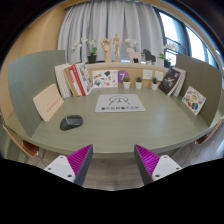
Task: Arrange mouse
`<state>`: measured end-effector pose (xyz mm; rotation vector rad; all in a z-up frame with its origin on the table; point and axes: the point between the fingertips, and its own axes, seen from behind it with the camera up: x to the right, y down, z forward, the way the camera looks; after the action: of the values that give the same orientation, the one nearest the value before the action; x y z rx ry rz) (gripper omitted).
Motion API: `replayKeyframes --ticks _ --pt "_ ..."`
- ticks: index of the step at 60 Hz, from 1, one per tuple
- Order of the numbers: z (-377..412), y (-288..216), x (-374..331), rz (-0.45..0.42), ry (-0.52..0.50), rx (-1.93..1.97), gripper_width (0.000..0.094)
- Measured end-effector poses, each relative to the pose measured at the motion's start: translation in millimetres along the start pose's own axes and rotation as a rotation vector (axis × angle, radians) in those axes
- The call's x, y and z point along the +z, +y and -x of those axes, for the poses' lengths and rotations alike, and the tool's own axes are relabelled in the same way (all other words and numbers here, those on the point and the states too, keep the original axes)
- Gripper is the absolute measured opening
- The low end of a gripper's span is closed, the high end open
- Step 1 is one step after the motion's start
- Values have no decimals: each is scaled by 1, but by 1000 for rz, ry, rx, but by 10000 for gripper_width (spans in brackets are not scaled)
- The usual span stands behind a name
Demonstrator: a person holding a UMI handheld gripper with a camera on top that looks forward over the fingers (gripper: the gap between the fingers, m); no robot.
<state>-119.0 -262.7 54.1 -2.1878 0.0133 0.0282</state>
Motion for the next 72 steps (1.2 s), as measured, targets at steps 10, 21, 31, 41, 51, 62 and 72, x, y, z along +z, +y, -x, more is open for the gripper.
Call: replayKeyframes --ticks 10,21,31,41,51,62,72 --pt "88 15 33 58 -83 -28 828" --pt "166 12 75 104 -153 -74 839" --pt "202 4 120 145 -151 -95 838" --pt "215 -20 159 145 -99 -99 826" --pt "240 -43 194 150 -131 -122 824" --pt "258 -59 218 181 -140 -144 797" --pt "257 -66 231 214 -118 -128 577"
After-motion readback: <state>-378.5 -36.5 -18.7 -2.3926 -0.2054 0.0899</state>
